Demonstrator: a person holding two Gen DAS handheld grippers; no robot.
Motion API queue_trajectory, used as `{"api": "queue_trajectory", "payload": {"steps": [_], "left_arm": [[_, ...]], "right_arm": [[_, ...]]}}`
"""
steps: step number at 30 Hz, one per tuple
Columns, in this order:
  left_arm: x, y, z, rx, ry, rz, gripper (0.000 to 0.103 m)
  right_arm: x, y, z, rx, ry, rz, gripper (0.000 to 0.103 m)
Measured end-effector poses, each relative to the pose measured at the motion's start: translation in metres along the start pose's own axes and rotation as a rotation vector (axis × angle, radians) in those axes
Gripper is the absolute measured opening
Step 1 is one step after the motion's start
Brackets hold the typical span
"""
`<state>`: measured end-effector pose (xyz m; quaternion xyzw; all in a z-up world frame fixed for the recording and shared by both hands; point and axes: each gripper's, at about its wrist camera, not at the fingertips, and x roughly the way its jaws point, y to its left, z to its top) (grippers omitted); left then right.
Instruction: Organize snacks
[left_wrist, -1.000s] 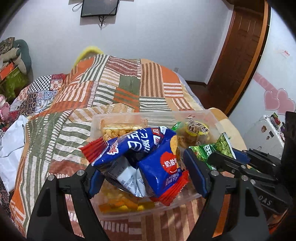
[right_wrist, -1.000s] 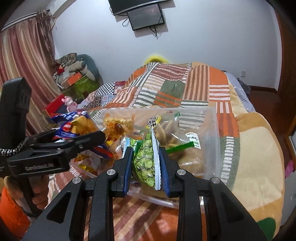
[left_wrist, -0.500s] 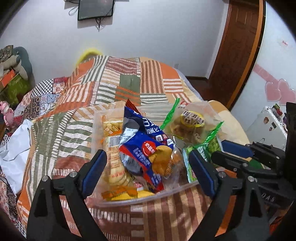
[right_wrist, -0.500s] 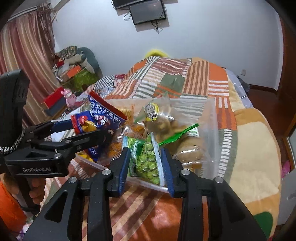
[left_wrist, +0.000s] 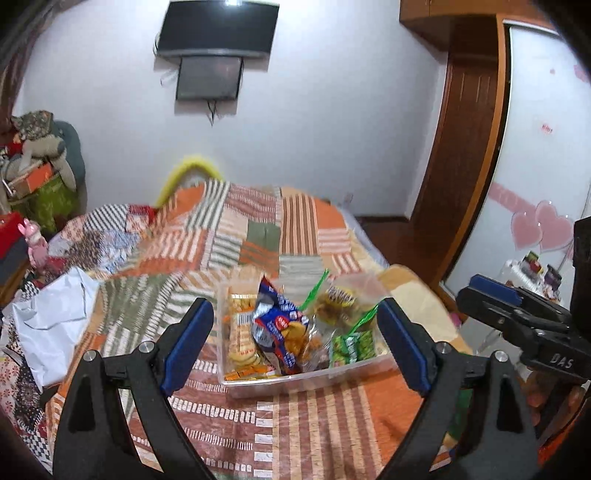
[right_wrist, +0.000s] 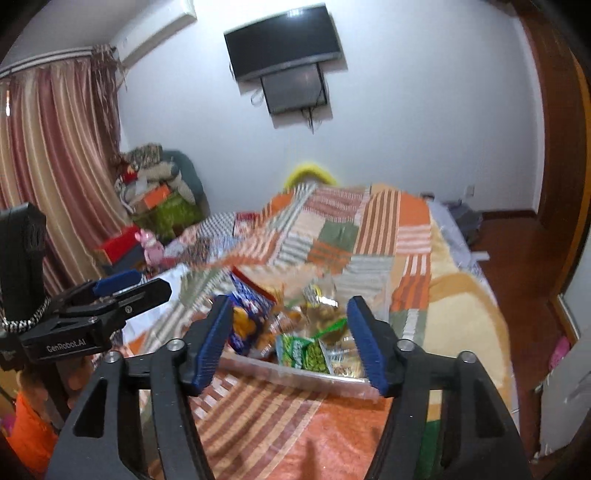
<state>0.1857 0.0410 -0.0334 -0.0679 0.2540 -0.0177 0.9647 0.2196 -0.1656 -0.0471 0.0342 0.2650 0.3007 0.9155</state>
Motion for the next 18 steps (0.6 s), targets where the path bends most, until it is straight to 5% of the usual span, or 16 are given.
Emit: {"api": "queue_trajectory", "payload": {"steps": [8, 18], "left_arm": [[-0.056, -0.014, 0.004, 0.014, -0.142, 0.037, 0.095], [-0.091, -0.027, -0.003, 0.043, -0.242, 0.069, 0.102]], "right_arm": [[-0.052, 0.027, 0.011, -0.056, -0.152, -0.068, 0.087], [-0.064, 0.038, 0.008, -0.081, -0.214, -0.128, 0.103]]}}
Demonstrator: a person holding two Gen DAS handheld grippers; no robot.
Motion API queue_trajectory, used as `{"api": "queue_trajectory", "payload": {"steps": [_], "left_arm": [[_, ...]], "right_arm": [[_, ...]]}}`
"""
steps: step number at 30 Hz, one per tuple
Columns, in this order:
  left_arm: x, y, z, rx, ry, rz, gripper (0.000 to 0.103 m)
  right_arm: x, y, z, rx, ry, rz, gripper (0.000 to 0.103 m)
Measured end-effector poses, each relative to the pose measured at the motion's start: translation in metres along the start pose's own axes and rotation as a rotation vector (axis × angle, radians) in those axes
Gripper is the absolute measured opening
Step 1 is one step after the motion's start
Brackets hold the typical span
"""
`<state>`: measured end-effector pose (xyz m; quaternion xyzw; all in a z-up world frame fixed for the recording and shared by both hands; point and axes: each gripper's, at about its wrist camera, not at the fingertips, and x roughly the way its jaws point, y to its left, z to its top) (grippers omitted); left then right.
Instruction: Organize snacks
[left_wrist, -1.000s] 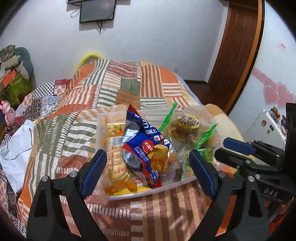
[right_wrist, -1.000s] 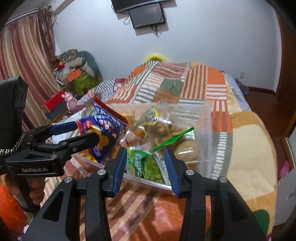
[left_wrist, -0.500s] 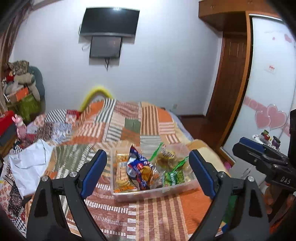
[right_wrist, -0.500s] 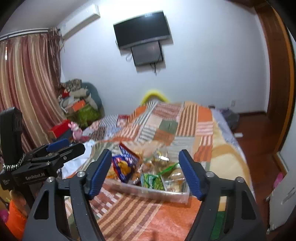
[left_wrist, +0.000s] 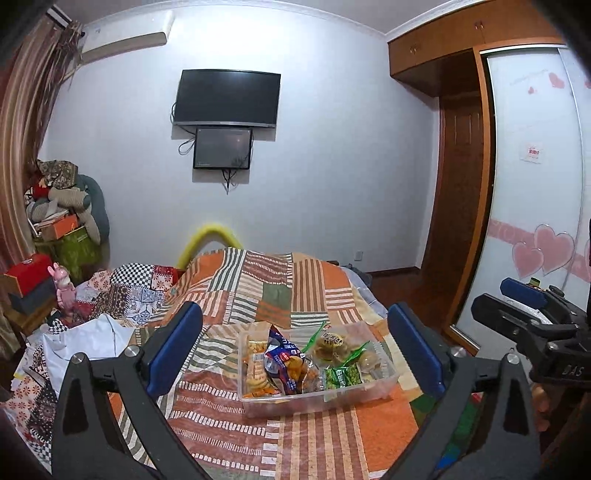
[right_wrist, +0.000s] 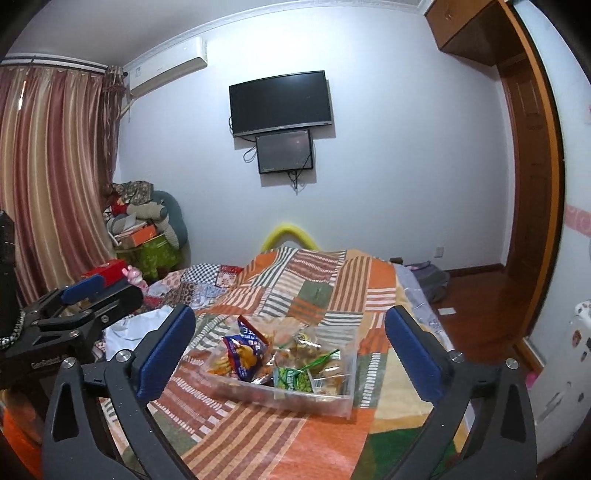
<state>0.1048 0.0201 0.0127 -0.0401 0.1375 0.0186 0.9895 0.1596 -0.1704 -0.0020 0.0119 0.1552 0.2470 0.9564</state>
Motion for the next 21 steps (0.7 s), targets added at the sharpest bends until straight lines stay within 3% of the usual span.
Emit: {"api": "queue_trajectory", "payload": {"steps": [21], "left_arm": [[-0.01, -0.011, -0.007, 0.027, -0.016, 0.001, 0.103]], "right_arm": [[-0.011, -0.005, -0.008, 0.012, -0.014, -0.024, 0.103]]}}
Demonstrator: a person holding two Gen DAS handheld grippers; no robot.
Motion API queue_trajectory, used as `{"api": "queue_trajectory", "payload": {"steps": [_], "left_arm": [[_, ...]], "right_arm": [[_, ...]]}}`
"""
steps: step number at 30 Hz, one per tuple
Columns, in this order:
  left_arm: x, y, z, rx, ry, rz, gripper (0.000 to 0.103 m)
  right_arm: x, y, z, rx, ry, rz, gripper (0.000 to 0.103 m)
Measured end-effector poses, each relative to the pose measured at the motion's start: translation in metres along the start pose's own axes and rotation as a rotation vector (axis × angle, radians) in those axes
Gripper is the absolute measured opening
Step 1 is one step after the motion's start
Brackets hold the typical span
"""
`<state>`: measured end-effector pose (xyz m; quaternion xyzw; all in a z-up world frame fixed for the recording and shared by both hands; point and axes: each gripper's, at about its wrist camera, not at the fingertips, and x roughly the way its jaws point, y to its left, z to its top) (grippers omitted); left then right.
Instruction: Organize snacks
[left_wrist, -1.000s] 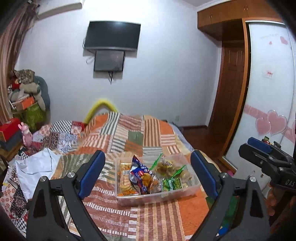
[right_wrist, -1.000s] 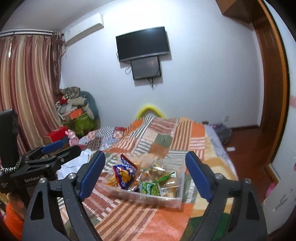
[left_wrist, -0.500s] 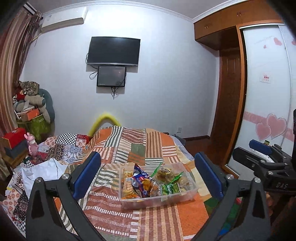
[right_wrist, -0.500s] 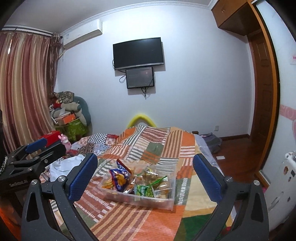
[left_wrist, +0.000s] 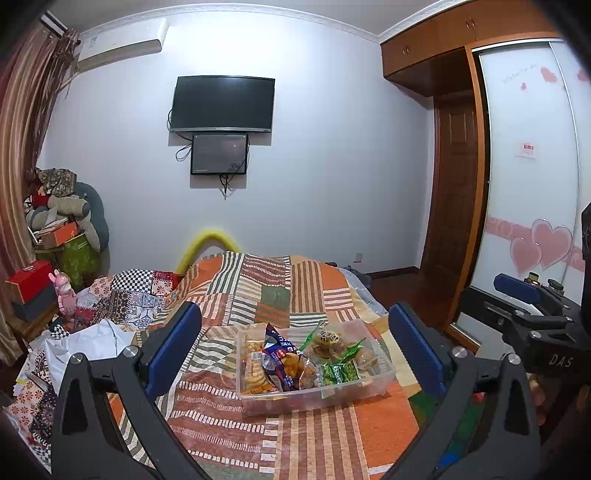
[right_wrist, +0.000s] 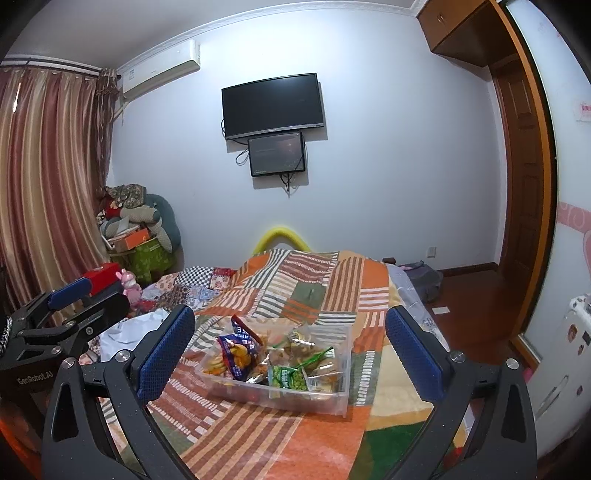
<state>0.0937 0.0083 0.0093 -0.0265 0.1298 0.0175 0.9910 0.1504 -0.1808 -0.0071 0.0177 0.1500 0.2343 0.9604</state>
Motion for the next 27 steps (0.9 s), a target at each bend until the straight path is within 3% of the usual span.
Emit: {"api": "queue_trajectory", "payload": {"steps": [27], "left_arm": [[0.007, -0.0001, -0.0037, -0.01, 0.019, -0.021, 0.103]], "right_arm": [[0.0002, -0.0042, 0.0012, 0.004, 0.005, -0.006, 0.103]]}}
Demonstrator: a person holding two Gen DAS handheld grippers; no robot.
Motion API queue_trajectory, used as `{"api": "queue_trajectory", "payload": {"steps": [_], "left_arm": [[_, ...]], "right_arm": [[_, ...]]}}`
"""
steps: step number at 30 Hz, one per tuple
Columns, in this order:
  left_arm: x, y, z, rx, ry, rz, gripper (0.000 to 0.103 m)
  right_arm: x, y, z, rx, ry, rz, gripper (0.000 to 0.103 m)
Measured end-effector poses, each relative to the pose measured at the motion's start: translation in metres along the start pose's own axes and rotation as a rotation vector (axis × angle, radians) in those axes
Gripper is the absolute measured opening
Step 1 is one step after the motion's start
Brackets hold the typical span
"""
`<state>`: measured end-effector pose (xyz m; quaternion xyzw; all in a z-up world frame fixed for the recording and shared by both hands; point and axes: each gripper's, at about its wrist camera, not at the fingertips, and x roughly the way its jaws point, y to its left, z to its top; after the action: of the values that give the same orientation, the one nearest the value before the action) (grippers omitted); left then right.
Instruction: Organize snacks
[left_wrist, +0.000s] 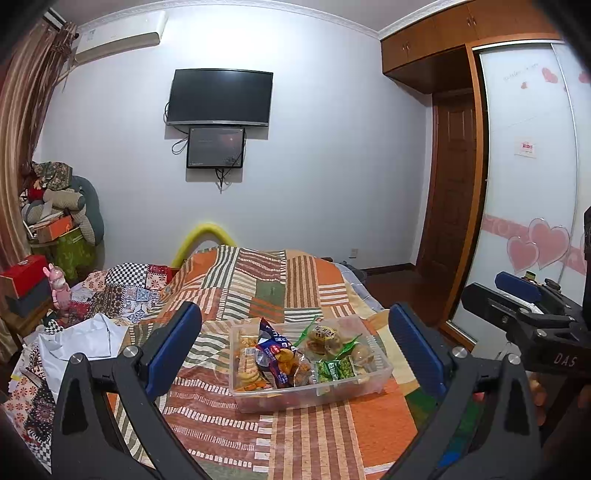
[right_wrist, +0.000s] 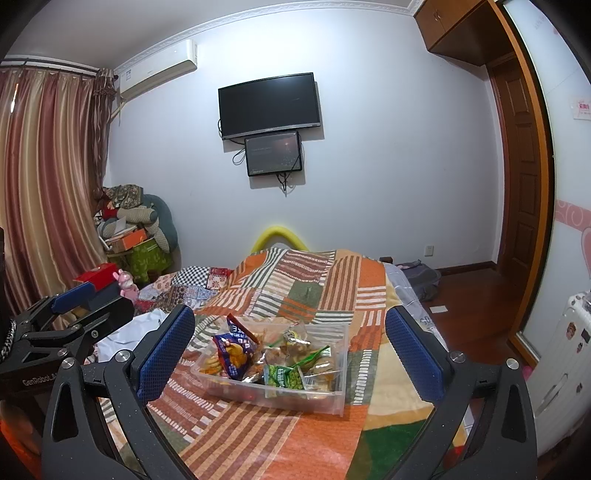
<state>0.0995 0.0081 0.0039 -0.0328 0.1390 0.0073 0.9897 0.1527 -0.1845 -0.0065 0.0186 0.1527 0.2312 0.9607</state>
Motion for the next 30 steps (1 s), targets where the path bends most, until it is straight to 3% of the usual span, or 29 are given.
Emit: {"api": "queue_trajectory", "payload": {"steps": [30], "left_arm": [[-0.0014, 0.0003, 0.0, -0.006, 0.001, -0.019, 0.103]], "right_arm": [[0.0018, -0.0015, 0.0012, -0.009, -0.006, 0.002, 0.103]]}}
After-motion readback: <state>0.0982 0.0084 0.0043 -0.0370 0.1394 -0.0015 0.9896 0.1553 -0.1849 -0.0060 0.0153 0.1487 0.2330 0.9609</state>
